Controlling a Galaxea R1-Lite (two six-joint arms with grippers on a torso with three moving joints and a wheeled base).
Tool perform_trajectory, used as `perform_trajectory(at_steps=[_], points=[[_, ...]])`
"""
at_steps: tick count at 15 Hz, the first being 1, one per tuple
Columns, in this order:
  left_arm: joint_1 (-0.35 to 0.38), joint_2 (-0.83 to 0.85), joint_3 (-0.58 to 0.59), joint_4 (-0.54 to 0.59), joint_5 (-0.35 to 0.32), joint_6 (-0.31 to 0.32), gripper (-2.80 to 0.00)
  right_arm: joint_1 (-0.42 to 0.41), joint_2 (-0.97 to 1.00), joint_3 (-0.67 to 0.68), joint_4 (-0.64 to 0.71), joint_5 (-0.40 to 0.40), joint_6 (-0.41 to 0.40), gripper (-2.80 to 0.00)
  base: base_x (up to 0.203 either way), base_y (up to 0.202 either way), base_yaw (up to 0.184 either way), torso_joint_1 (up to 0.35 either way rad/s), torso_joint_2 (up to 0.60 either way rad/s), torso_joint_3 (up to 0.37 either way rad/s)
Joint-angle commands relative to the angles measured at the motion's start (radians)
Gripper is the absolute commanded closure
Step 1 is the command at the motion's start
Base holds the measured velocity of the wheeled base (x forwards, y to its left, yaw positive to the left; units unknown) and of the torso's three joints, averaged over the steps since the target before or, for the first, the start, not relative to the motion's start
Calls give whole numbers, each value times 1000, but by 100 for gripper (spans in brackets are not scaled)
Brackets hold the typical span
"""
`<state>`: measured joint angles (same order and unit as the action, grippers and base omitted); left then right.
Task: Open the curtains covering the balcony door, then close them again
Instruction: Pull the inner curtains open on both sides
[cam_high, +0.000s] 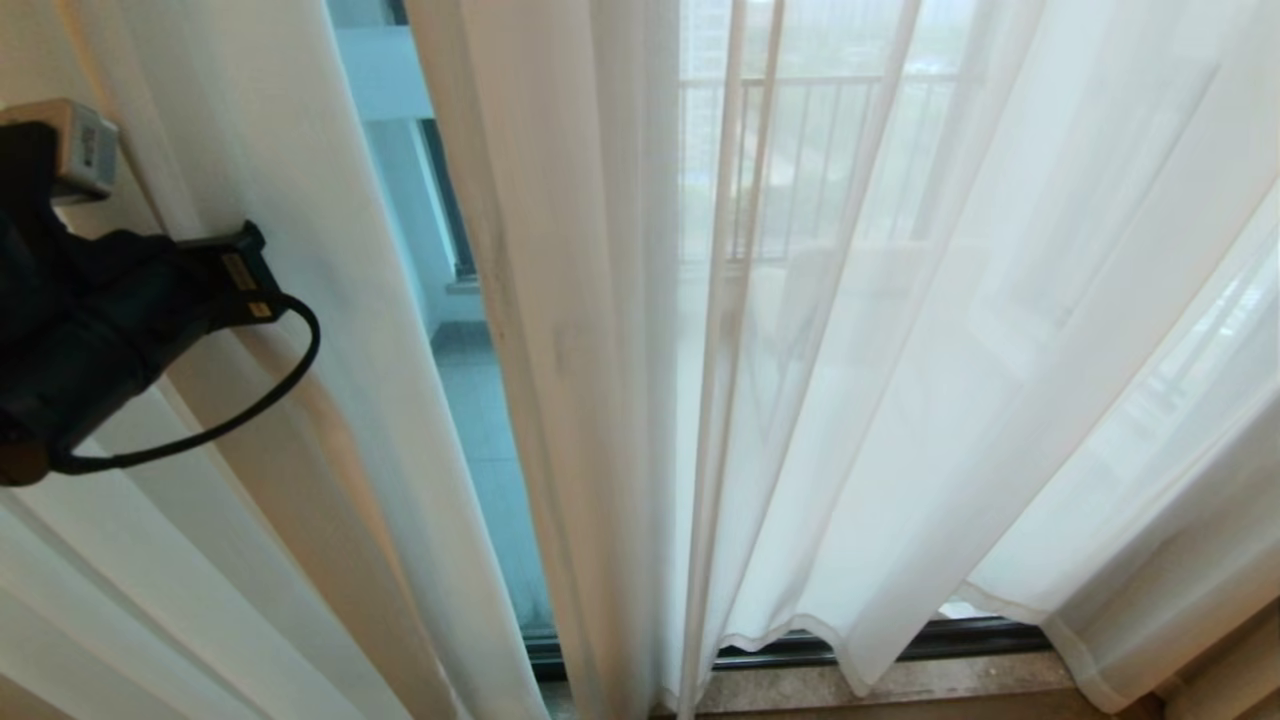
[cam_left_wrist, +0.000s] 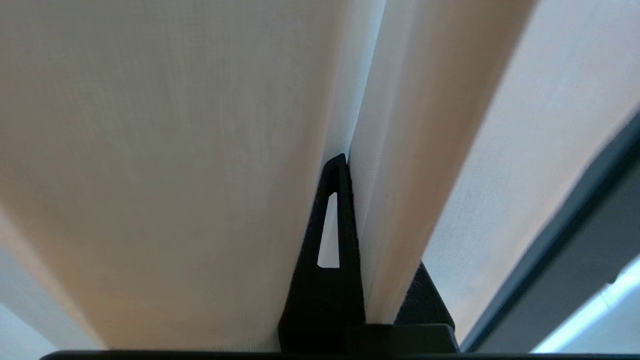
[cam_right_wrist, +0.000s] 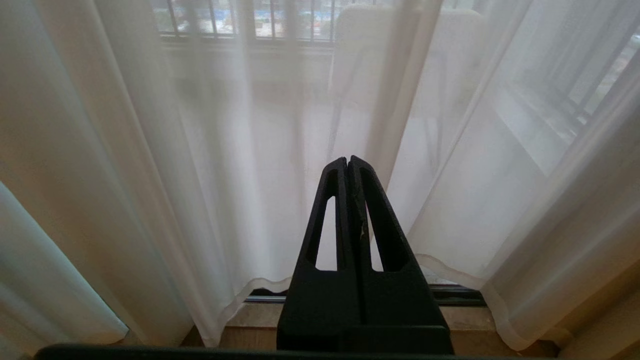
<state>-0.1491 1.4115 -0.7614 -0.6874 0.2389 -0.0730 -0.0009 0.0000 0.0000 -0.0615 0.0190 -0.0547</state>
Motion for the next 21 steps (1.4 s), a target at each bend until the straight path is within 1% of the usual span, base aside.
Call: perform_trajectory(at_steps=[1,6,21], points=[[-1,3,1,-4,0,-1,0,-1,2,0,-1,1,-1,0,0,169,-2,11,2,3],[0,11,1,-20,2,-2,0,-1,2,0,-1,1,-1,0,0,191,2,2,2,0],[5,11,5,-20,3,-2,0,-1,2,0,-1,1,-1,0,0,190,1,3,3,1]])
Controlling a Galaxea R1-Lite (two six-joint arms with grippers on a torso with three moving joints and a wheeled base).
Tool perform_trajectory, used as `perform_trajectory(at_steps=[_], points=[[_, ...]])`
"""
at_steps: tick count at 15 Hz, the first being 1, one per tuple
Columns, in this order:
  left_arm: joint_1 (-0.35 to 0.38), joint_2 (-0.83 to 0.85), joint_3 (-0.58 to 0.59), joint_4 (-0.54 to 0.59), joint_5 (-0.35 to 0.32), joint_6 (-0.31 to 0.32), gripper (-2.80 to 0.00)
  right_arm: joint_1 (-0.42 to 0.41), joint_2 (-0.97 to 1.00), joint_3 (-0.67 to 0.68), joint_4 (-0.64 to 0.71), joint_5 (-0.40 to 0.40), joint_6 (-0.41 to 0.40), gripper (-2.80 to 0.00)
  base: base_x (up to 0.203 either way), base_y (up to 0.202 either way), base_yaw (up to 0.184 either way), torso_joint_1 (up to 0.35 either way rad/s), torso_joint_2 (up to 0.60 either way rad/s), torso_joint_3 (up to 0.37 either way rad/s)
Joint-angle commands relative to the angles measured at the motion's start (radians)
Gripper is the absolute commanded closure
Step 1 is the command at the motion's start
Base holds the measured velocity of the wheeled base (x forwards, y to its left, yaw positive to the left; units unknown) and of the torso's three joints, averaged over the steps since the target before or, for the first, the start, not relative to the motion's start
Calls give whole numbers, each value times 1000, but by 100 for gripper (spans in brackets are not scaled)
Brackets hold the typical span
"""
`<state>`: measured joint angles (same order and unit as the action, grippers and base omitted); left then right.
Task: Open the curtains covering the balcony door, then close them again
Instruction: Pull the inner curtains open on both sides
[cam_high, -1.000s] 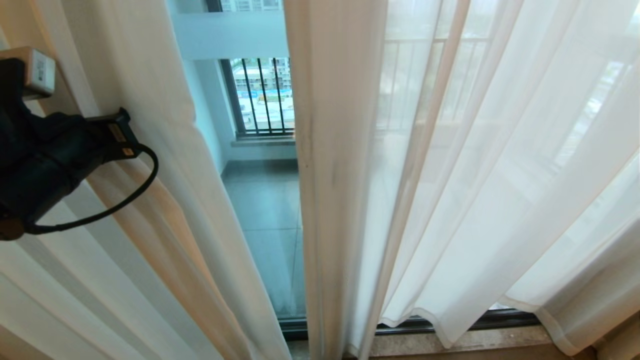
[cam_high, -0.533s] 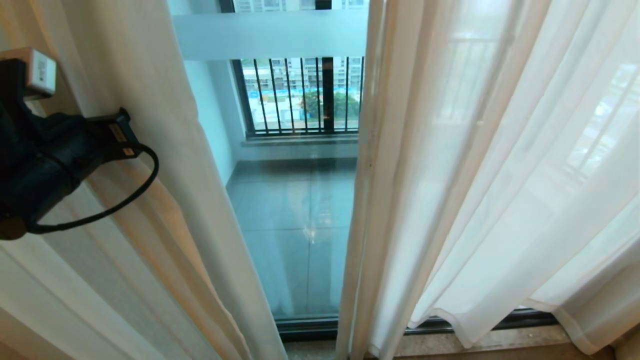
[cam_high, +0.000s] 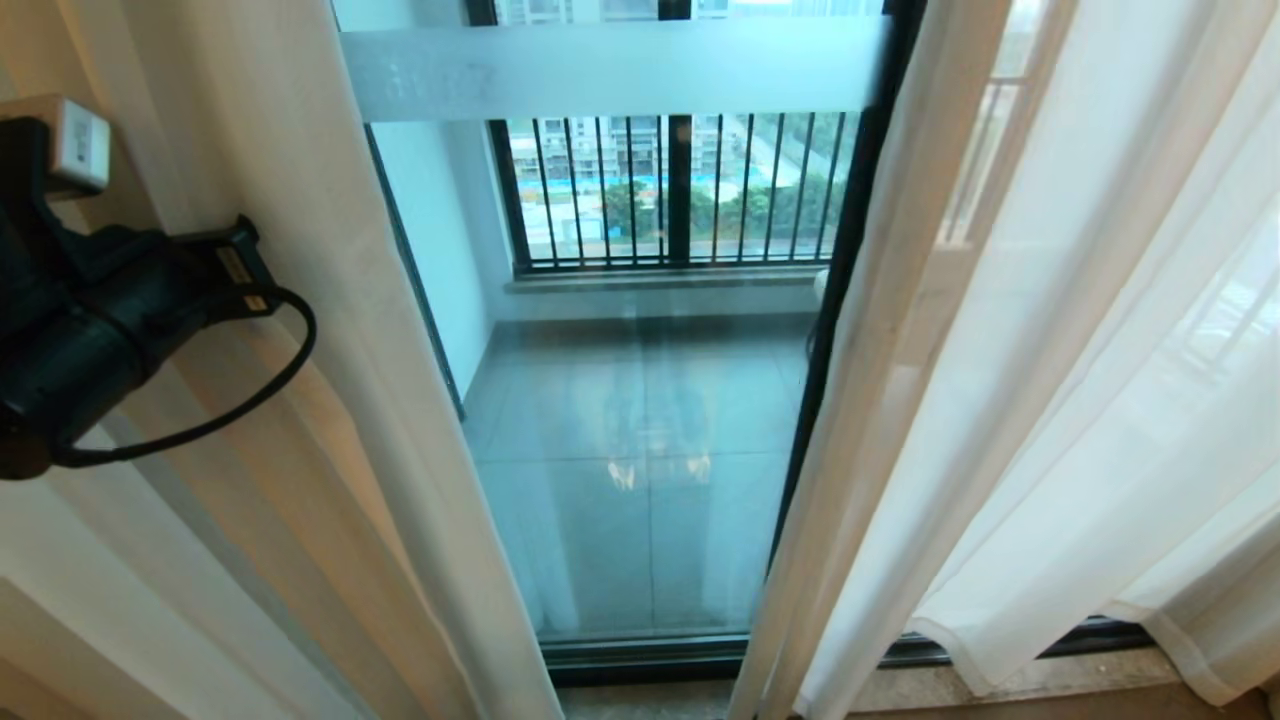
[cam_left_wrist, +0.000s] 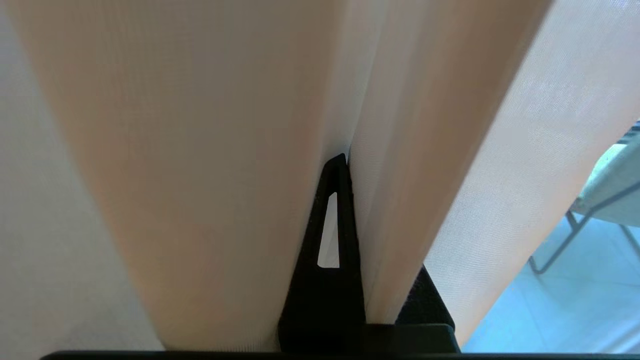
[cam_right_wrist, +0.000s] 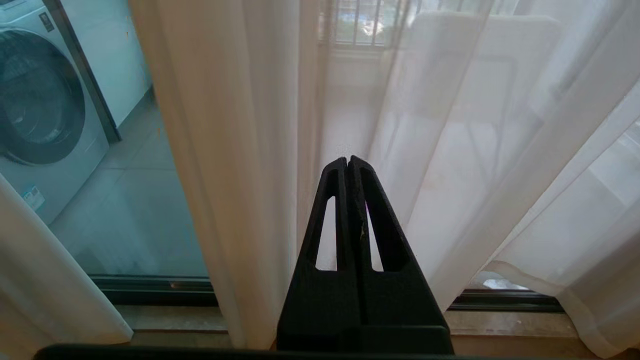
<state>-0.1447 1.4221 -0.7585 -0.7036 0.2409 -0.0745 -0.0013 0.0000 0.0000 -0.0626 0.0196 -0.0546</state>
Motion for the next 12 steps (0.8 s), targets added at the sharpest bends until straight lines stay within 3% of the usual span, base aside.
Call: perform_trajectory(at_steps=[1,12], points=[[3,0,4,-4,2,-1,0,0,2,0,0,0,-1,0,0,188,3,2,2,0],[4,-2,8,-4,2,-1,0,1,2,0,0,0,-1,0,0,190,1,2,3,2]])
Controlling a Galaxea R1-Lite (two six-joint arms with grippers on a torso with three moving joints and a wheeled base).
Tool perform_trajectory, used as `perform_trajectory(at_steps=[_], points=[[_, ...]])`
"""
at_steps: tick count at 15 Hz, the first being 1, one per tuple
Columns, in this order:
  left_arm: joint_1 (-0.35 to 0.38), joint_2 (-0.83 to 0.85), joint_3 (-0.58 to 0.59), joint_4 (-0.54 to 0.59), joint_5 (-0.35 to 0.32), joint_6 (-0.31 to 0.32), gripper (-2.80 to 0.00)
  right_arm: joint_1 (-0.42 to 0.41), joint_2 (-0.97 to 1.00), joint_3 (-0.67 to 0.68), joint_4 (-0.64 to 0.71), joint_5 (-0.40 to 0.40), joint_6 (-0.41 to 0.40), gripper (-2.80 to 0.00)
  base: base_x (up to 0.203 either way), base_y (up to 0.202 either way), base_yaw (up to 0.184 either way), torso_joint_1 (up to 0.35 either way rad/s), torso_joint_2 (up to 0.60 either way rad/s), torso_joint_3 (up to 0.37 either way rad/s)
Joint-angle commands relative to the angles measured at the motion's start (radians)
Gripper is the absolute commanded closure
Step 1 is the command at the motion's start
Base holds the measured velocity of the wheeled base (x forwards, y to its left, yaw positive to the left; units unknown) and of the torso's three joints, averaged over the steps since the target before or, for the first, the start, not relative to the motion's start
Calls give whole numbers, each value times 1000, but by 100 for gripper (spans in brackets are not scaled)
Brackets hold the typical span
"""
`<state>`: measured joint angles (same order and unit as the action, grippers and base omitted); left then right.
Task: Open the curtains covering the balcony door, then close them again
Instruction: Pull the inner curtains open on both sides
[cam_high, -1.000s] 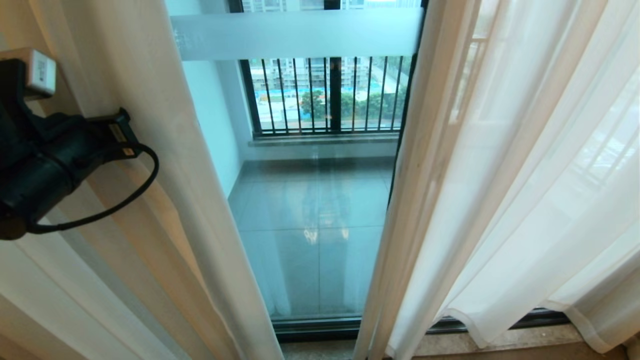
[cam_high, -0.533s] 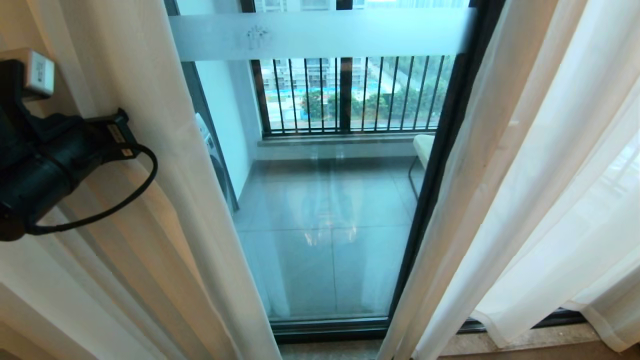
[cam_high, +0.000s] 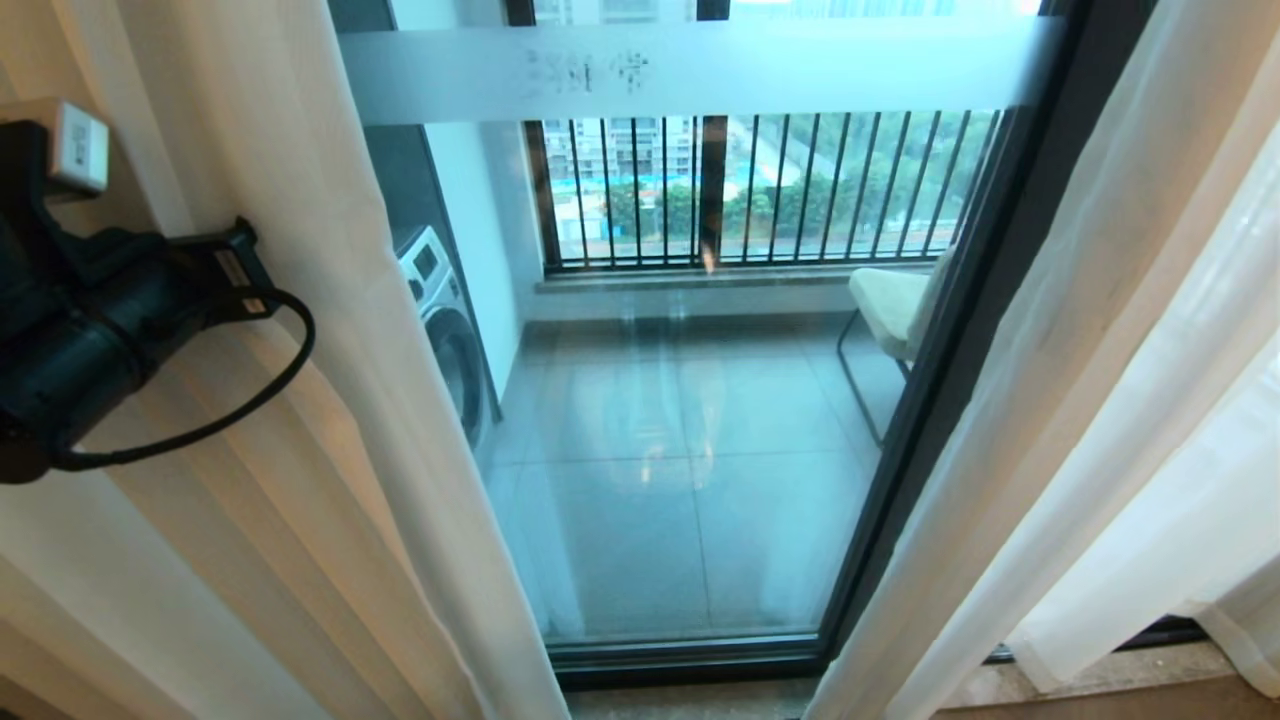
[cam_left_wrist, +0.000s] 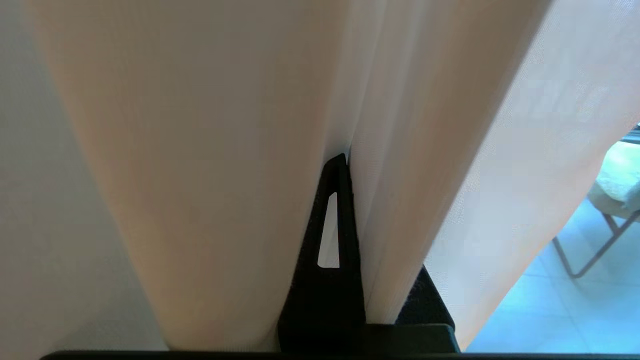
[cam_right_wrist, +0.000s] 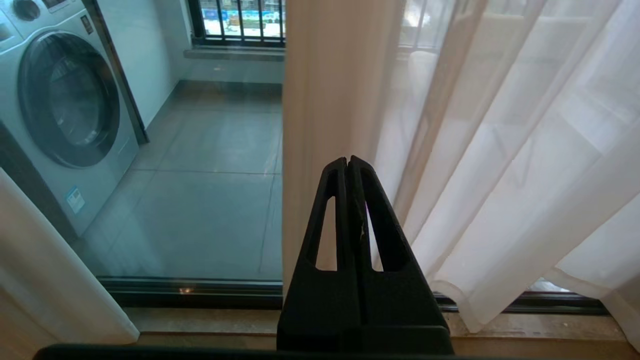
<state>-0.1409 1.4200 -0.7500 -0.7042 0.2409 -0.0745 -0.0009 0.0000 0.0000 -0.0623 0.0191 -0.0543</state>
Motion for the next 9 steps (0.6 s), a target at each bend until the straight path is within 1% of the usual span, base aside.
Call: perform_trajectory(at_steps=[1,9], points=[[0,2,0,-3,2,-1,0,-1,2,0,-1,1,-1,0,0,184,0,2,-2,2],[1,4,0,-3,2,-1,0,-1,2,0,-1,1,-1,0,0,190,-1,3,3,4]])
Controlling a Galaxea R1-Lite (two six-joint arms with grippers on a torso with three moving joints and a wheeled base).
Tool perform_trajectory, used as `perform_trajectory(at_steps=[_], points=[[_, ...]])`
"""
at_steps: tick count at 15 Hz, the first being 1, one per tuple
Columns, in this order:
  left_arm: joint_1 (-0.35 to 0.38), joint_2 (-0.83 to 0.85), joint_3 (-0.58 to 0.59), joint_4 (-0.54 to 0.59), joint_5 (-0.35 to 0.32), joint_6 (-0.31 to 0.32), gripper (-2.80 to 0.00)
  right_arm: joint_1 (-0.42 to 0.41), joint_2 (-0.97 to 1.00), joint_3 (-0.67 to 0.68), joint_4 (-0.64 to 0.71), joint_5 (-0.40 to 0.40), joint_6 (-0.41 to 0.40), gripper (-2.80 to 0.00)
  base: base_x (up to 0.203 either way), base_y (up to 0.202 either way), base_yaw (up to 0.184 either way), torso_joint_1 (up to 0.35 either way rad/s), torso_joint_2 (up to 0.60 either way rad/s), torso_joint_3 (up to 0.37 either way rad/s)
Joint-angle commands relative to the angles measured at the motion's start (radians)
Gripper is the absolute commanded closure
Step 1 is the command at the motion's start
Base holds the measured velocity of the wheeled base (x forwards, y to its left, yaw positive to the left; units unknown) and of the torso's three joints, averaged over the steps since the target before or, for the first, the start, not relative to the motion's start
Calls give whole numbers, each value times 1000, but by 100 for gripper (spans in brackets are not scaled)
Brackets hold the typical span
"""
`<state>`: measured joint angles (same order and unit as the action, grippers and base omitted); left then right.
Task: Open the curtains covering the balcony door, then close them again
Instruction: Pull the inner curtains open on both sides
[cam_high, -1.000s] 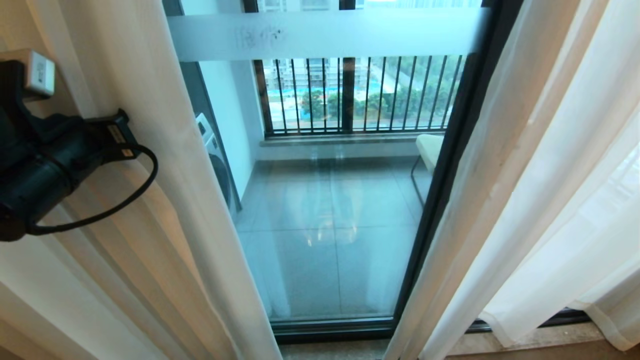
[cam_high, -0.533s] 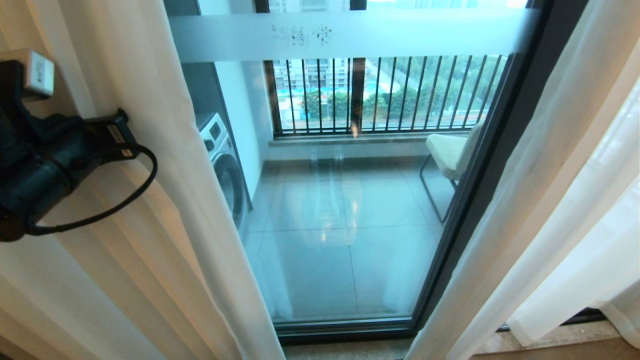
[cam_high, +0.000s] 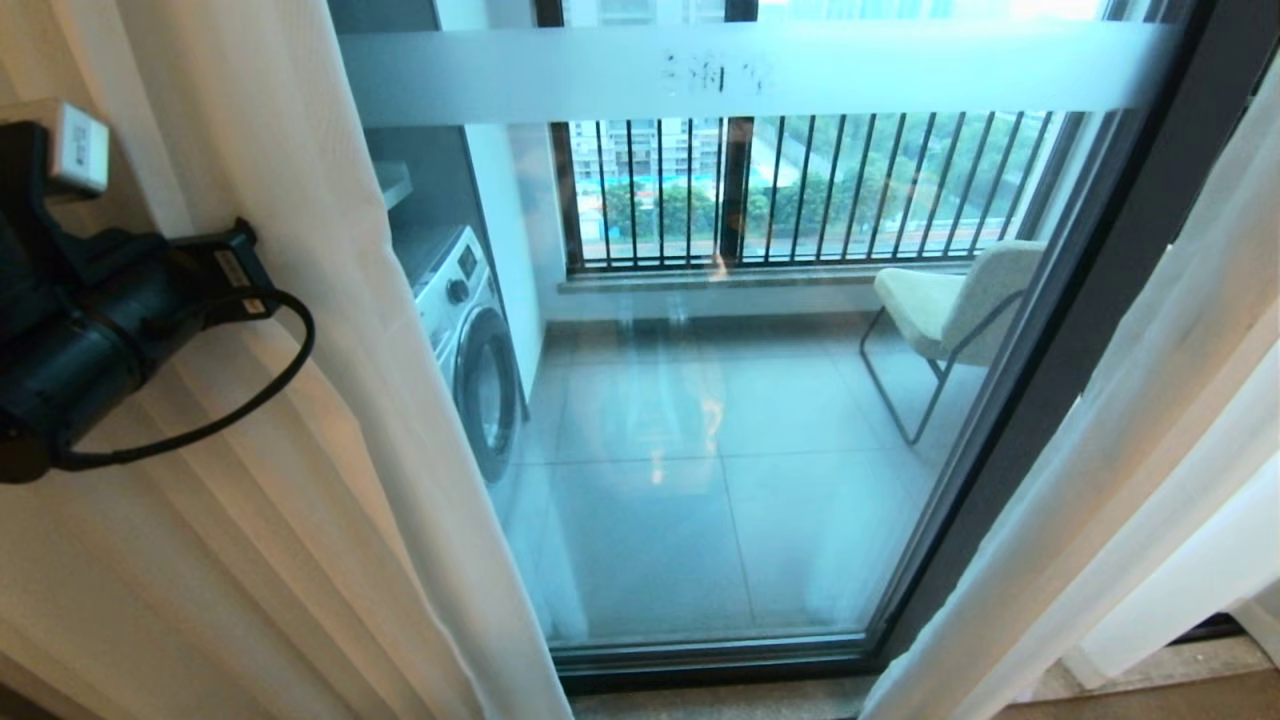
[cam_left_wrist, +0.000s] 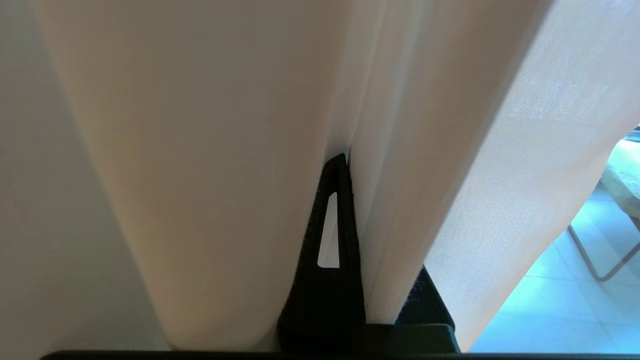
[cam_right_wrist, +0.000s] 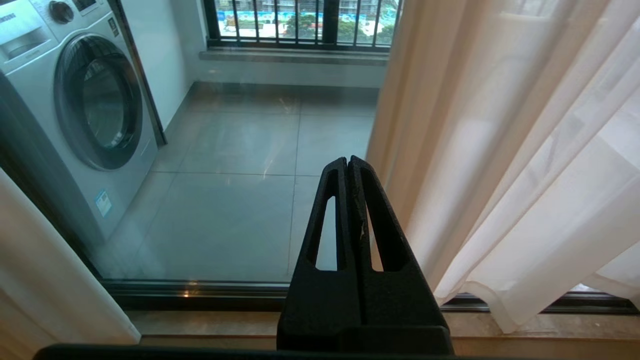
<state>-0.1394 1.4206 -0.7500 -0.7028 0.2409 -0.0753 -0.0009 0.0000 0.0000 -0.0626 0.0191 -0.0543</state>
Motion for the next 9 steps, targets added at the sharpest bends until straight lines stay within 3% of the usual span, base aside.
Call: perform_trajectory(at_steps=[1,7,9], points=[[0,3,0,-4,1,-1,0,-1,2,0,0,1,-1,0,0,189,1,7,2,7],[14,3,4,-4,0,5,0,0,2,0,0,1,-1,0,0,186,1,3,1,1],[14,3,3,-4,0,6,0,-1,2,0,0,1,-1,0,0,91,-3,2,3,3]])
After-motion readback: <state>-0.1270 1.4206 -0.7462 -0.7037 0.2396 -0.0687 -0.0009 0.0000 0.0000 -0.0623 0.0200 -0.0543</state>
